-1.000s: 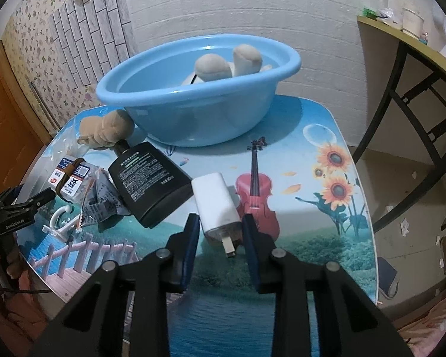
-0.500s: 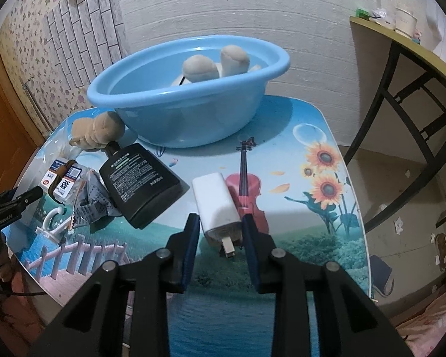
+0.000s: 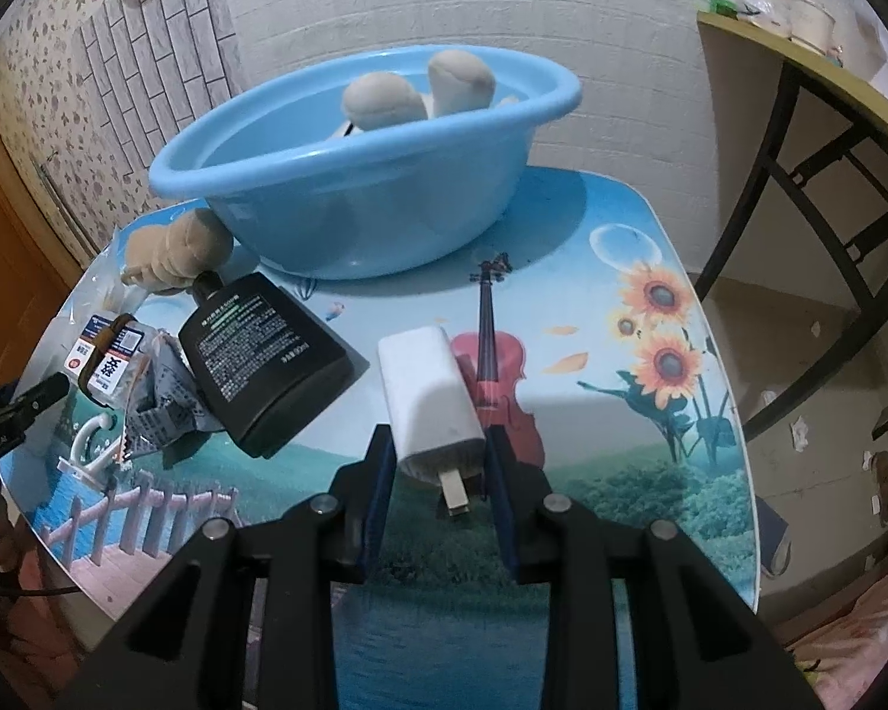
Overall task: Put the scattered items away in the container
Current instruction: 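Lift the clear box and white charger off the table with both grippers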
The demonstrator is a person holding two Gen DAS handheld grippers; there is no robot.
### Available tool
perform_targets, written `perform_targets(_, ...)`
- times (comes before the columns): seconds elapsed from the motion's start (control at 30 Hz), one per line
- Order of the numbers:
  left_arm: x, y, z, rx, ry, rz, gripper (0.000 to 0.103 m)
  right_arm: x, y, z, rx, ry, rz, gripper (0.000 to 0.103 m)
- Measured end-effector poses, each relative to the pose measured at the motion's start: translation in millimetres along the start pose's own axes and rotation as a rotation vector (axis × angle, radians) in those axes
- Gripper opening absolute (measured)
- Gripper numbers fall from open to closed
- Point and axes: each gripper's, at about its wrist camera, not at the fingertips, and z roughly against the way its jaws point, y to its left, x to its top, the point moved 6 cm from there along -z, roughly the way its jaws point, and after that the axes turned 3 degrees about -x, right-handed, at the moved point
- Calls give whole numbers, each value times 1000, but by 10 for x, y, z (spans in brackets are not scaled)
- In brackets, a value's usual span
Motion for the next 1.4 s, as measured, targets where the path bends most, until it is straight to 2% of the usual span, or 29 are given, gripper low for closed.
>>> perform_targets(0.27,17,-27,44,10,-9,-12,63,47,-7,92,12,-40,-1,27)
perform_targets(0.5,-20,14,6,34,20,-22,62,26,-39,69,12,-29,-14,27)
perform_targets(0.7,-42,-24,50,43,16,-56,77,-2,-39,46,10,-19,-13,26)
perform_targets(1.13,-152,10,79,57,28,-62,77,-9,-36,31,21,-17,-11,28)
perform_targets(1.23,-175,19,74,44,24,-53,73,-17,-43,7,30,-8,-14,28)
perform_targets(1.3,-174,22,80,40,15,-54,62,-43,-46,-46,32,20,-16,28)
perform_targets(1.4,-176,21,84,41,9,-56,62,-53,-37,-55,22,14,-6,29)
